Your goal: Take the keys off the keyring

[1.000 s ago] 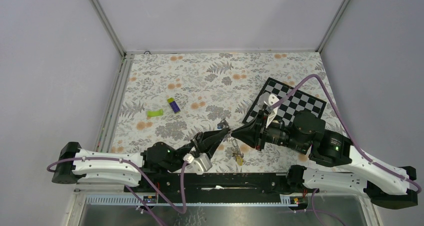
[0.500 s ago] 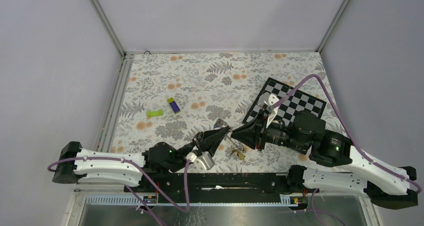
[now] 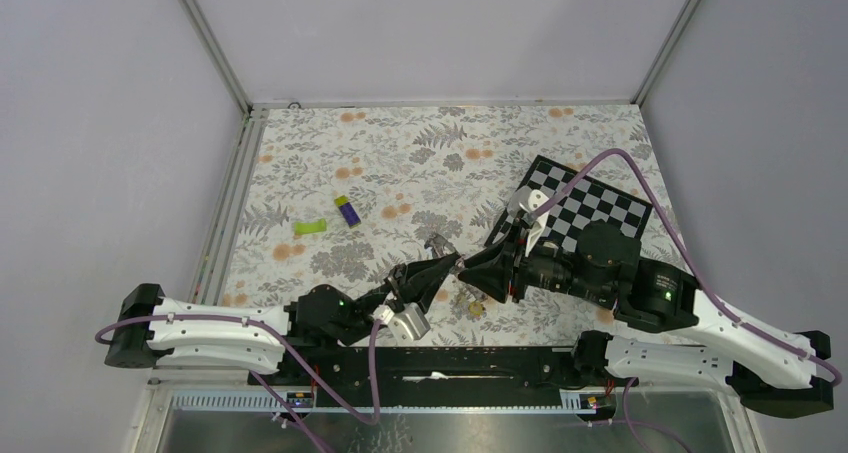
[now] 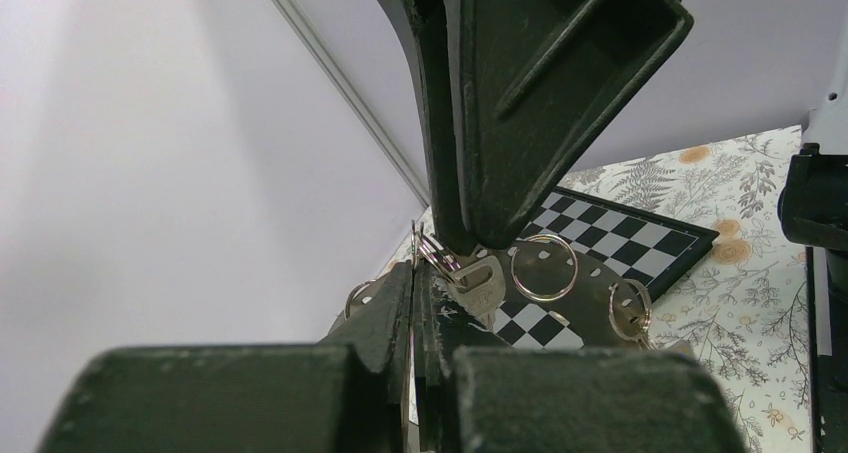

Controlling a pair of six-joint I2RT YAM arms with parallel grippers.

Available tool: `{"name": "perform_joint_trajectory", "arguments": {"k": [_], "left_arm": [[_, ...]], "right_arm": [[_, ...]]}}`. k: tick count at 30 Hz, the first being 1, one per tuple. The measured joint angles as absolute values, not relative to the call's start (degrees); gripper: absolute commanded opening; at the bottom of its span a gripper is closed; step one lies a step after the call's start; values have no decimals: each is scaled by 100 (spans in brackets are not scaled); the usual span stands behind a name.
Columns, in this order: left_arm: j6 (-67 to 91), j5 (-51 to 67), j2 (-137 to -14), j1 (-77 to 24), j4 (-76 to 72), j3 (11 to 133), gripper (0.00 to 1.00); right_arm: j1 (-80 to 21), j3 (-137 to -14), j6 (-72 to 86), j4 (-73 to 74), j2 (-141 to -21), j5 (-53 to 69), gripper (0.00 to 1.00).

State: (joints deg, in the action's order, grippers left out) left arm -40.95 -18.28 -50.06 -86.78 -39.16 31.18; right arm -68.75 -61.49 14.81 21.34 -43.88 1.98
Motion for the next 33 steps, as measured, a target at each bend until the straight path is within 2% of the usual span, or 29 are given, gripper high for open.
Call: {"name": "perform_joint_trajectory", "arguments": {"k": [3, 10, 14, 20, 28, 33], "left_arm": [[-4095, -1828, -5006, -8678, -3918, 3118, 0], [-4060, -1688, -4910, -8678, -3848, 3118, 0], [-3977, -1332, -4613, -8678, -3579, 3118, 0], [-3780, -471, -4152, -8678, -2930, 3205, 0], [-3564, 779, -3940, -8678, -2213, 3489, 0], [-3494, 1122, -3946, -8678, -2049, 3588, 0]], "right_arm": [[-6875, -6149, 1476, 2150, -4362, 196, 39], [-6875, -6147, 875, 2178, -3975, 268, 56], [-6875, -6152, 119, 2200, -3686, 580, 60], [-6884, -6484, -838, 2401, -3723, 1225, 55], [-6890, -6923, -1116, 2499, -4206, 2215, 38], [-6890, -6923, -1026, 2502, -4517, 2718, 43]]}}
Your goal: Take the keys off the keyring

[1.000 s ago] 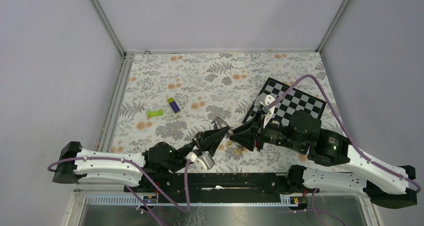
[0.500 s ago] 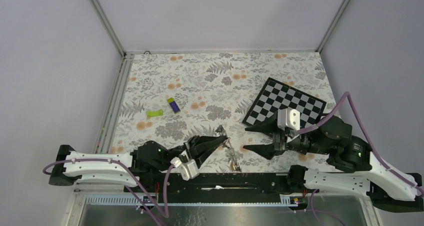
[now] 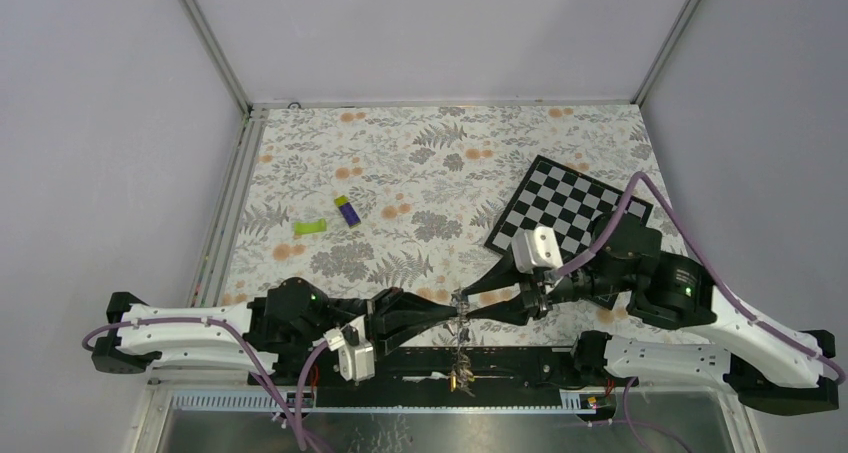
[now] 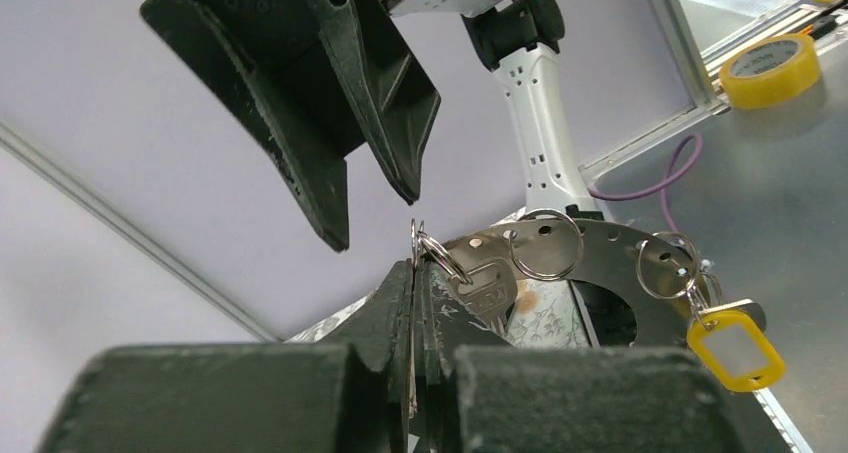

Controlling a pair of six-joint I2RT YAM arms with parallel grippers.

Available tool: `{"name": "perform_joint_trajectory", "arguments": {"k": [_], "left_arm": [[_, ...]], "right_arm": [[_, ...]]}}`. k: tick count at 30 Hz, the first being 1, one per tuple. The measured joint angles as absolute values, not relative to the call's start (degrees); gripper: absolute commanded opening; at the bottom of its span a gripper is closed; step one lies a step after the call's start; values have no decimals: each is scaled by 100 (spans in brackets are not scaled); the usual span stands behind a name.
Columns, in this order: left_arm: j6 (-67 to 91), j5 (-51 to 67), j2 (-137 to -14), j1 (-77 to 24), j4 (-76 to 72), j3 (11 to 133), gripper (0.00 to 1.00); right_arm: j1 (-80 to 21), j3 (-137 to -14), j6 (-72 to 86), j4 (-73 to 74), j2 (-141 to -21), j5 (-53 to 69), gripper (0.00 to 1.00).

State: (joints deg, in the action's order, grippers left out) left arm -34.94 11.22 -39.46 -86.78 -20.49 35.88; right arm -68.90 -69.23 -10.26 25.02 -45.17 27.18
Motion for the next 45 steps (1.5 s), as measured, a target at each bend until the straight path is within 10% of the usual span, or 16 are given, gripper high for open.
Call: {"name": "perform_joint_trajectory", "arguments": {"k": [45], "left_arm": [[-3382, 1061, -4178, -8678, -2502, 3599, 0]], "right_arm": [[-6890, -6578, -760, 2213, -4434, 3085, 29]]}}
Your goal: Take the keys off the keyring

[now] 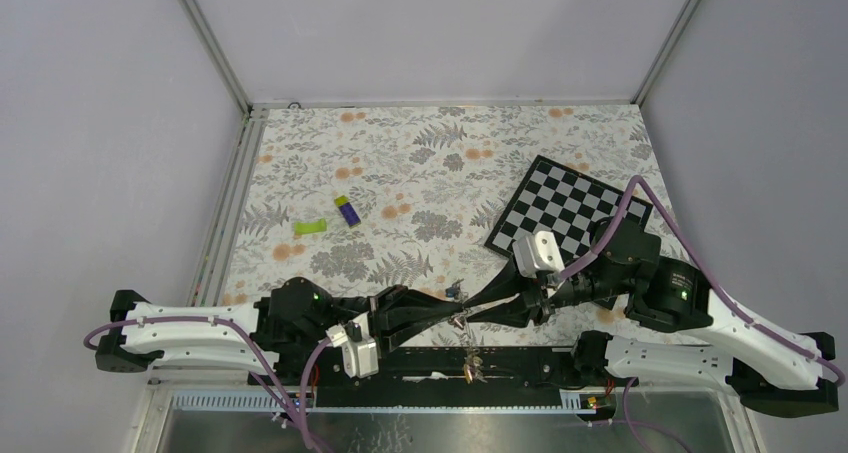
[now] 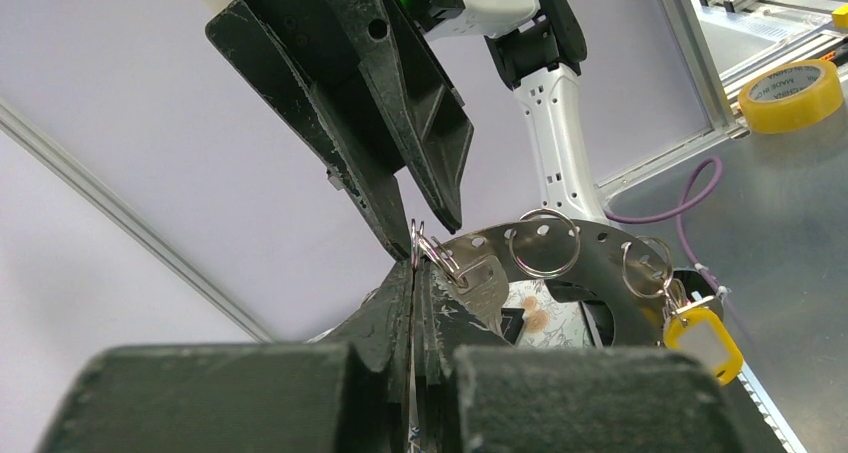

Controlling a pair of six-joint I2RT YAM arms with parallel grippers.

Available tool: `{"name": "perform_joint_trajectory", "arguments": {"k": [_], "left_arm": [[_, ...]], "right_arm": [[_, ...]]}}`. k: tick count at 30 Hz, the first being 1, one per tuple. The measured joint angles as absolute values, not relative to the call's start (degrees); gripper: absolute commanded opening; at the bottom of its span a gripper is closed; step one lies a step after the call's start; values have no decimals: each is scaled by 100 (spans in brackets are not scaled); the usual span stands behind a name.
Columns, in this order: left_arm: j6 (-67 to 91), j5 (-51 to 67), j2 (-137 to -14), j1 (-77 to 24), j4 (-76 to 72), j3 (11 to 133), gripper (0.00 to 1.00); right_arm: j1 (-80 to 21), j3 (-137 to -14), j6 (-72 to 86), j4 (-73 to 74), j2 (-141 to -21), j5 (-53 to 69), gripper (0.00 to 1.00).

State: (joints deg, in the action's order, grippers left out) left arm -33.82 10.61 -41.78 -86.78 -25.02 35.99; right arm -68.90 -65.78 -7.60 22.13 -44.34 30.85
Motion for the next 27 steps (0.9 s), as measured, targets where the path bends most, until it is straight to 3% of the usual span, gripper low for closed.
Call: {"name": "perform_joint_trajectory", "arguments": {"k": [12, 15, 19, 27], "left_arm": [[-3332, 1059, -4211, -8678, -2545, 3599, 0], [-3304, 1026, -4213, -8676, -2563, 3599, 0], [-3253, 982, -4213, -8676, -2655, 3599, 0], [-3135, 808, -4246, -8661, -2840, 3597, 0]], "right_arm": [[-6890, -6534, -740, 2150, -4429, 3006, 23], [-6890, -6534, -744, 2141, -4429, 2954, 30], [-6890, -6519, -775, 2071, -4414, 2867, 31], [-6890, -6368, -858, 1734, -4298, 2661, 12]]}}
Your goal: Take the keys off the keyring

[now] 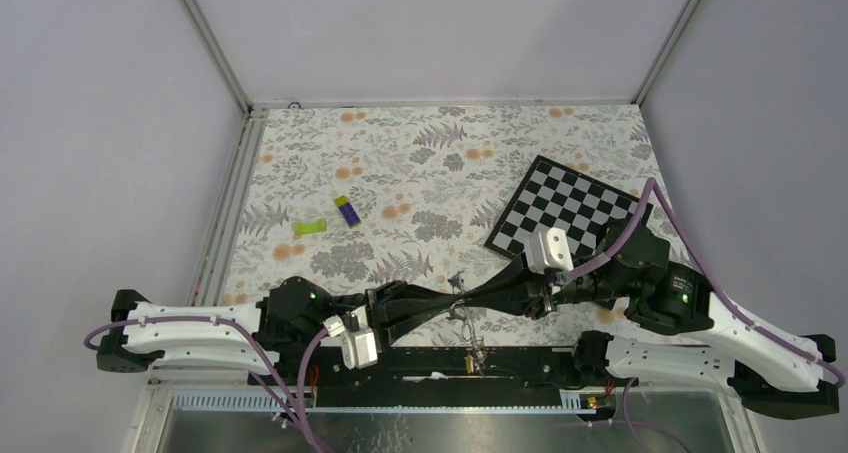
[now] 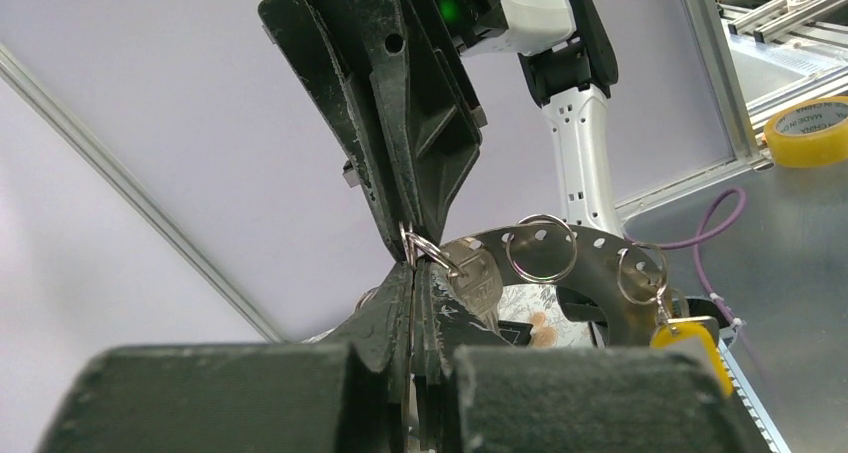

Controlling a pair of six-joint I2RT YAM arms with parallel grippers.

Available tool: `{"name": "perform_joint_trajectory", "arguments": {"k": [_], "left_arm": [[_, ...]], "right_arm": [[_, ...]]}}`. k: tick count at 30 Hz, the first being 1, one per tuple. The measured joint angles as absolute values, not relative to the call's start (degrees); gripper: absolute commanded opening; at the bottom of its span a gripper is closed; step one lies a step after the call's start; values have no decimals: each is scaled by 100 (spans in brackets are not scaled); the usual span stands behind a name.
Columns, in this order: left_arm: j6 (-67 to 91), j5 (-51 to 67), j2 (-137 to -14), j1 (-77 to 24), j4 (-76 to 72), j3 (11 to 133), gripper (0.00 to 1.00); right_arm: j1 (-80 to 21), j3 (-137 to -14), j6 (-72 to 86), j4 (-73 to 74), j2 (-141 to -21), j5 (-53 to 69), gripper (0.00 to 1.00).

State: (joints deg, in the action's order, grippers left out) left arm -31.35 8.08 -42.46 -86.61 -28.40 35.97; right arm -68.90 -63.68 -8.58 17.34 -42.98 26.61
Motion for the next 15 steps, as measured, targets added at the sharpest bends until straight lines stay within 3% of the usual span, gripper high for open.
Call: {"name": "perform_joint_trajectory", "arguments": {"k": [3, 15], "left_arm": [[-3092, 799, -4250, -8661, -2906, 3597, 0], [-2985, 742, -4303, -8663, -3194, 3597, 2]], "right_arm": [[-6890, -6366, -884, 1658, -4294, 2617, 0], [-6890, -6252, -775, 1288, -4195, 2528, 0]]}}
